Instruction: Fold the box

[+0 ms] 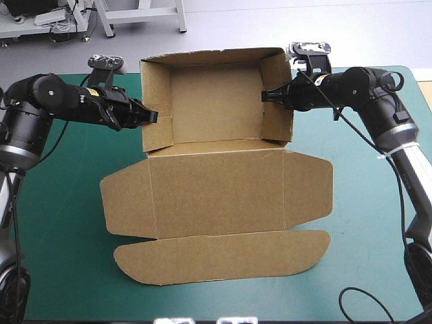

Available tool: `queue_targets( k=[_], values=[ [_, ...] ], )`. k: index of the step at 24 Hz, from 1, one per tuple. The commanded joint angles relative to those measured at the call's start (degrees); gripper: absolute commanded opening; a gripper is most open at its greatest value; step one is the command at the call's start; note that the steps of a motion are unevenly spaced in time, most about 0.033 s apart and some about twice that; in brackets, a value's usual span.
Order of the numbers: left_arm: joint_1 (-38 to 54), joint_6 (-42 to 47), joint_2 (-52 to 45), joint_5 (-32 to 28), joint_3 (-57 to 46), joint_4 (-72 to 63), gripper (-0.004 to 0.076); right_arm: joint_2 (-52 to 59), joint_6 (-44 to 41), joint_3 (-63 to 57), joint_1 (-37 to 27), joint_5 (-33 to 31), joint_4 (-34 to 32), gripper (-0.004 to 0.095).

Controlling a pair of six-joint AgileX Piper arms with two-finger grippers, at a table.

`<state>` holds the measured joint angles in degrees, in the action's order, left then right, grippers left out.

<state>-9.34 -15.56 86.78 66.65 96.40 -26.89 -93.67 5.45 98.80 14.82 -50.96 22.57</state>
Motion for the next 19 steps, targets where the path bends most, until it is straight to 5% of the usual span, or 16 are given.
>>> queue_targets(
  k=[1,11,19],
  values=[
    [-1.55,1.6,0.39,-4.26,1.73,-5.26,-0.0009,2.72,-1.9,1.79,1.19,-2.7,3.03,-0.0002],
    [-15.09,16.36,7.25,-4.47,1.73,14.54,-0.0009,-3.09,-8.47,1.79,1.19,-18.22,-6.56,-0.0003],
    [-17.62,19.38,15.27,-2.27,1.73,15.69,-0.0009,-8.92,-8.47,1.79,1.19,-16.42,-9.66,-0.0003]
  ],
)
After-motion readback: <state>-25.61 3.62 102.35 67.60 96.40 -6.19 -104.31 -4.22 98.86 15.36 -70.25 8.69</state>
